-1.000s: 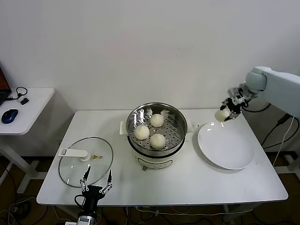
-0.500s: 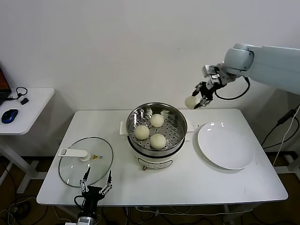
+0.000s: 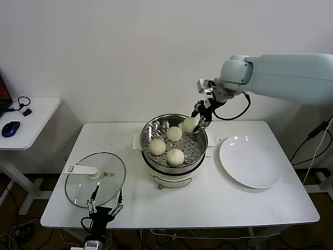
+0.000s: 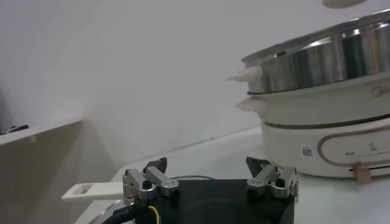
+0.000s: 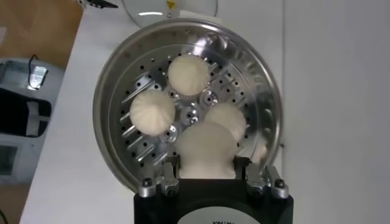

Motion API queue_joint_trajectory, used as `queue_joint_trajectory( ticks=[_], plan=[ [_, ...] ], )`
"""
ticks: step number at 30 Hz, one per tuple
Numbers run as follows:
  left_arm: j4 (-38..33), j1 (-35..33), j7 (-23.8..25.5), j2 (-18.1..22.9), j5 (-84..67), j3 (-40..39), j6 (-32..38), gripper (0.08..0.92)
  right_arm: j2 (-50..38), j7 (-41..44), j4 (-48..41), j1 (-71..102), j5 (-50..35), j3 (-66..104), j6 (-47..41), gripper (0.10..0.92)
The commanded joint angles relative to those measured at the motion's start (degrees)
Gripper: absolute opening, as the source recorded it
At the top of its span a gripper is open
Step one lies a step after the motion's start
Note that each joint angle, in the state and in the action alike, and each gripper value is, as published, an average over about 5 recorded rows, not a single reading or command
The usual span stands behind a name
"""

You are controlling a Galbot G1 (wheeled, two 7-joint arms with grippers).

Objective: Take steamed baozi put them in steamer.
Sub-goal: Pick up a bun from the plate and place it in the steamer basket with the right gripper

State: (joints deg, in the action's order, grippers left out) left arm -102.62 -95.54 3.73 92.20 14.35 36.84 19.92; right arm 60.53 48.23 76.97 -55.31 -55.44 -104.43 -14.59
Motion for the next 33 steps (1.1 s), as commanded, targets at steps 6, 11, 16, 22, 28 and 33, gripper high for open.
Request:
queue_joint_trajectory(
  ticks=[6,11,16,22,28,33],
  plan=[
    [0.79,0.33,-0.01,1.24,0.07,0.66,0.04,0.823,5.98,-0.56,-6.04,8.49,4.17,0.61,-1.38,0.597],
    [1.22,0.73,0.06,1.16,0.02,0.63,-0.02,0.823,6.31,-0.19,-6.98,9.03,5.33,0.26,-1.04,0.602],
    [1.59,0.92,0.08,1.11,-0.03,0.54,0.01,0.823,6.11,-0.12,-7.20,9.60,5.92,-0.24,-0.91,0.610],
    [1.61,0.95,0.08,1.05,-0.18,0.65,-0.01,0.823,5.80,-0.09,-6.41,9.78,6.07,-0.59,-0.86,0.633],
    [1.40,0.84,0.05,1.09,-0.18,0.75,0.04,0.823,5.70,-0.64,-6.61,9.99,6.47,-0.20,-0.87,0.683],
    [1.22,0.72,0.02,1.14,-0.09,0.75,0.08,0.823,5.07,-0.74,-6.75,9.00,6.22,0.21,-0.76,0.794]
  ],
)
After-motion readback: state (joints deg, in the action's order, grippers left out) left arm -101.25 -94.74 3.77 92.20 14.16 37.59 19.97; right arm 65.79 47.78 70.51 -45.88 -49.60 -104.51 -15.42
